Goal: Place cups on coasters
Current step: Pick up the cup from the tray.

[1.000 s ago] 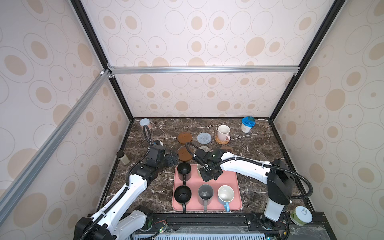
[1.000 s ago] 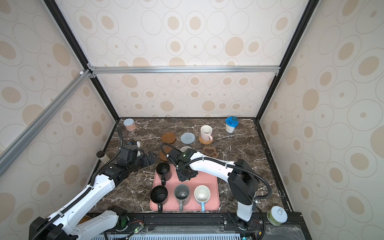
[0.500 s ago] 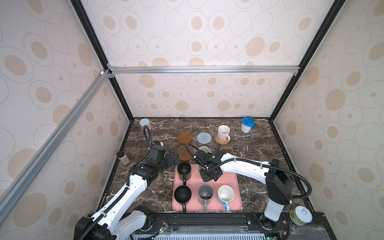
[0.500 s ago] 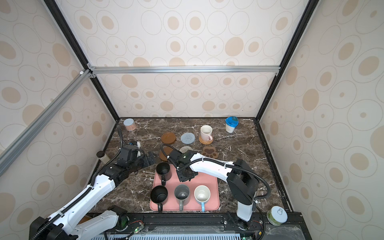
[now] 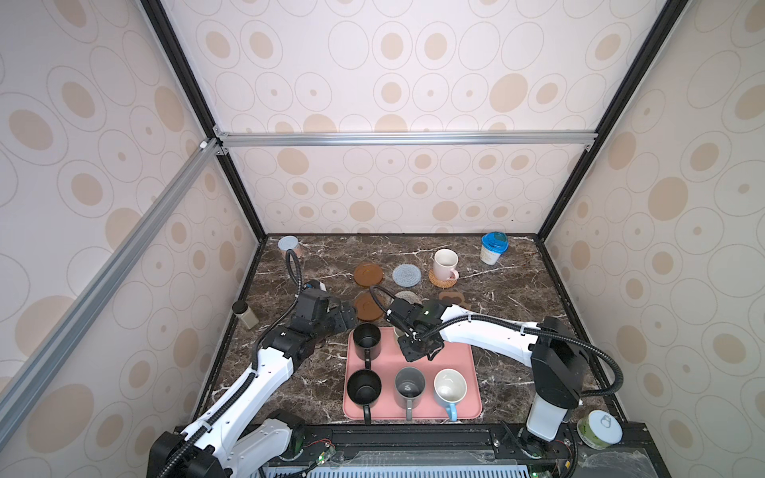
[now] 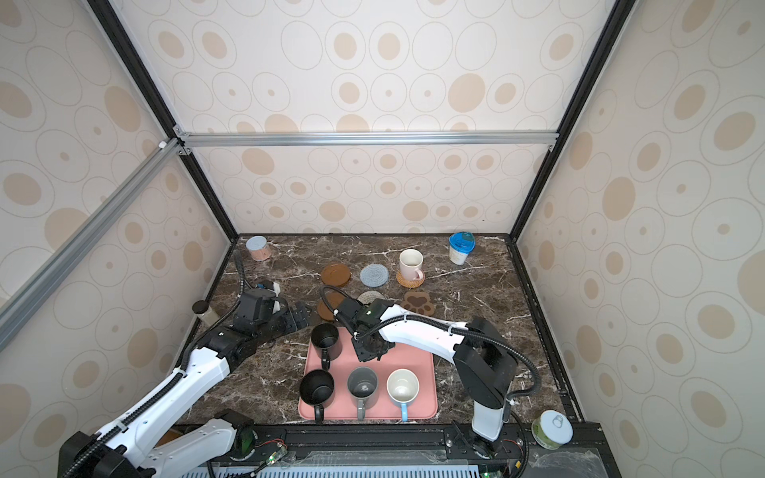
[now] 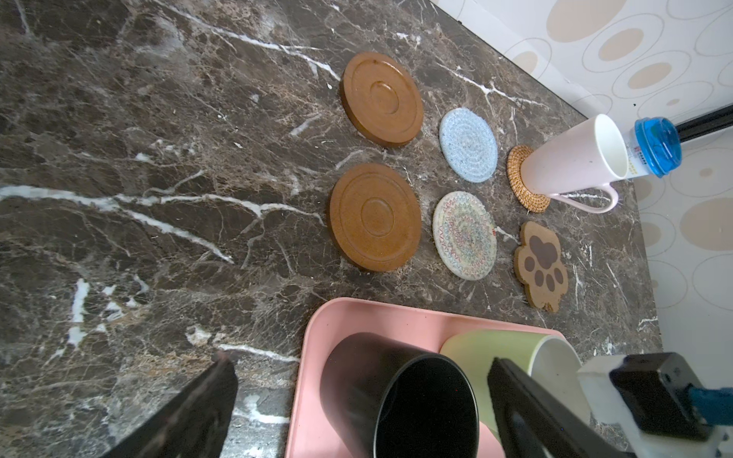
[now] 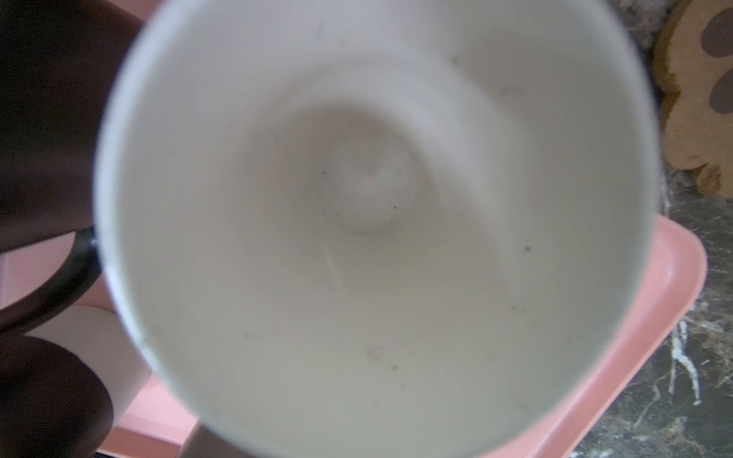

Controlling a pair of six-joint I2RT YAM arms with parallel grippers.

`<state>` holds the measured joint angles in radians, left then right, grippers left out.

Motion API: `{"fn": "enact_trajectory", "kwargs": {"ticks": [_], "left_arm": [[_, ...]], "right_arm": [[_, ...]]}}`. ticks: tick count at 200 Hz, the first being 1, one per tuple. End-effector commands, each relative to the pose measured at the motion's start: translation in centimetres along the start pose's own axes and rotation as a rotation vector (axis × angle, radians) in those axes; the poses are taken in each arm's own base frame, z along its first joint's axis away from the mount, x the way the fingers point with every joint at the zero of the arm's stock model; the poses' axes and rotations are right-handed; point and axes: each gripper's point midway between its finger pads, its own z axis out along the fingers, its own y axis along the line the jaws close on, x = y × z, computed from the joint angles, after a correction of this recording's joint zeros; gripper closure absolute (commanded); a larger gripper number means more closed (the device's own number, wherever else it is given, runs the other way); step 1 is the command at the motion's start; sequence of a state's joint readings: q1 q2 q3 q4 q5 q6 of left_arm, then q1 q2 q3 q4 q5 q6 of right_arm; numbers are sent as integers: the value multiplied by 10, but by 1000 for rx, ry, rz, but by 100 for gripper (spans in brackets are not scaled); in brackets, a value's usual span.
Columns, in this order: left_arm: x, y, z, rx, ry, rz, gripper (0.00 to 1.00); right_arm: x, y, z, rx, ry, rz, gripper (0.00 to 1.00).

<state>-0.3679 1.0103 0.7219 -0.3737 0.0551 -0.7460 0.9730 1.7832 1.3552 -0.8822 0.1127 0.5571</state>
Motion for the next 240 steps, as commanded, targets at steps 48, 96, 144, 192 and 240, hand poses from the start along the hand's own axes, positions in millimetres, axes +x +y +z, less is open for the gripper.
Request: {"fn": "enact_trajectory", "kwargs": {"ticks": [48,96,144,192,240], "left_arm": [[-8,-5,0,15,-14,-17,0],[-10,-7,-1,17,-19,-8,0],[-11,-8,-2,26,-21,-3,0],[-10,-9,-1,30,-16,7,0],[-9,-10,-3,34,-13,14,0]], "right_arm": [[-23,-4,-50,-21,-107,-53,92],[-46,-14,-65,-8,-134,-63,92],[-81,-35,-65,-10,-153,-53,92],[-126,-50,-61,-3,-213,-74,93],[-164,-69,-46,-4,-218,-70,93]]}}
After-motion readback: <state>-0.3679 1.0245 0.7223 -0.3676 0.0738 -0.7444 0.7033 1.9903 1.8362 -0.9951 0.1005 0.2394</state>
